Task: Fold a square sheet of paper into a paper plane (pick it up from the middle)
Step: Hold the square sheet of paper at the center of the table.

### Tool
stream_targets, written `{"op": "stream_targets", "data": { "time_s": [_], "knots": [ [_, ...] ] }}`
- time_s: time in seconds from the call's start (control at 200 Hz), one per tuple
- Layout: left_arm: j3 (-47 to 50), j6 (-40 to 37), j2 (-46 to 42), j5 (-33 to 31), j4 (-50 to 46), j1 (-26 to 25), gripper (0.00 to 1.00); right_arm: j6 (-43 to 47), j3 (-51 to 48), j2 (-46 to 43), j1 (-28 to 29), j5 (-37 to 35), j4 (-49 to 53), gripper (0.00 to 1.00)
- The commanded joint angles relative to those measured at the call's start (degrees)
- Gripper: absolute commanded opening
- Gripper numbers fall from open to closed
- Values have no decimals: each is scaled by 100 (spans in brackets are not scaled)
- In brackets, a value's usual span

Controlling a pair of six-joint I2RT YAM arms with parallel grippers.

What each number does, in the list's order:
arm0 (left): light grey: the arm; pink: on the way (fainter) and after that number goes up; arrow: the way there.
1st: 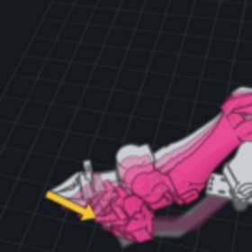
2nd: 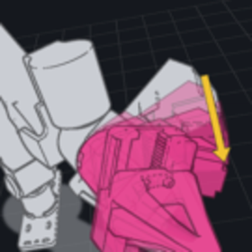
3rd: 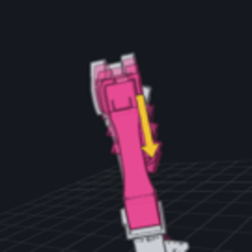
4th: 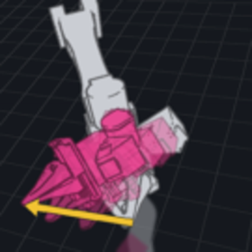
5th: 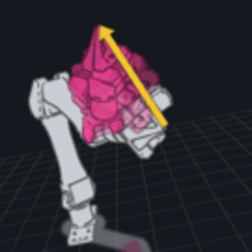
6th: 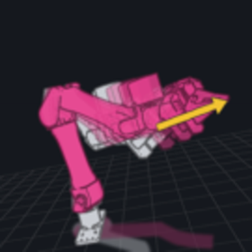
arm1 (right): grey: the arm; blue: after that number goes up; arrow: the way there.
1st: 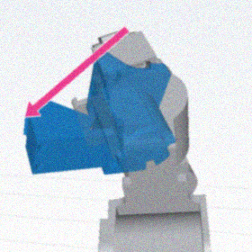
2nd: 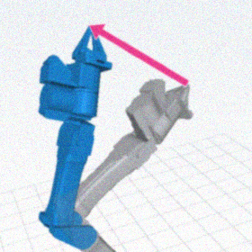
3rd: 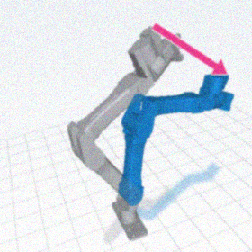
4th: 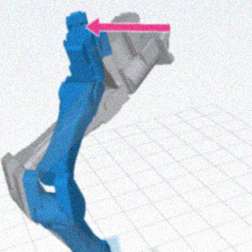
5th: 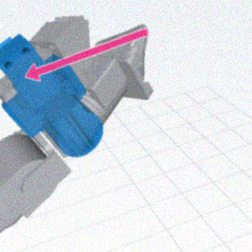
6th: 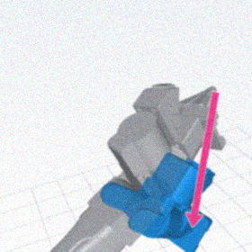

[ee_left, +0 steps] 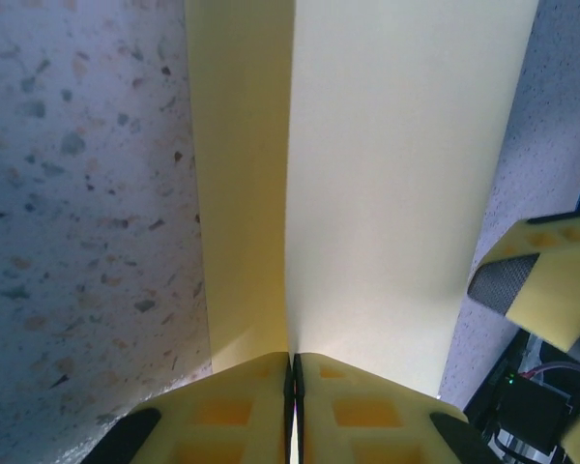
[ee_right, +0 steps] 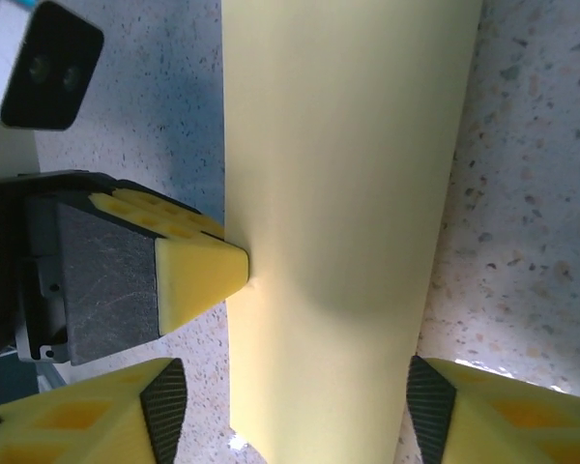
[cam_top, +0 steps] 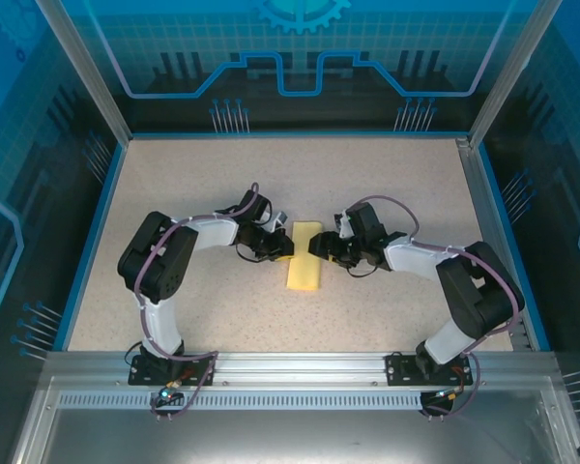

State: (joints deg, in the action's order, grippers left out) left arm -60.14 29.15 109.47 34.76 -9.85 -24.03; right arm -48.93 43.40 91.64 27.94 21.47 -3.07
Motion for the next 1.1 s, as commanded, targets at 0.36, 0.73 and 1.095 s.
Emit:
{"op": "stream_targets", "data": {
  "time_s": [0.36, 0.73, 1.095],
  "knots": [
    [-171, -205, 285, 116, -159, 65, 13, -72, 218, 33, 88, 115, -81, 42],
    [-202, -238, 435, 160, -167, 73, 14, -80, 272, 177, 115, 386, -189, 43],
    [-290, -269, 448, 211, -184, 66, 14, -58, 354, 275, 163, 445, -153, 43]
  ]
}}
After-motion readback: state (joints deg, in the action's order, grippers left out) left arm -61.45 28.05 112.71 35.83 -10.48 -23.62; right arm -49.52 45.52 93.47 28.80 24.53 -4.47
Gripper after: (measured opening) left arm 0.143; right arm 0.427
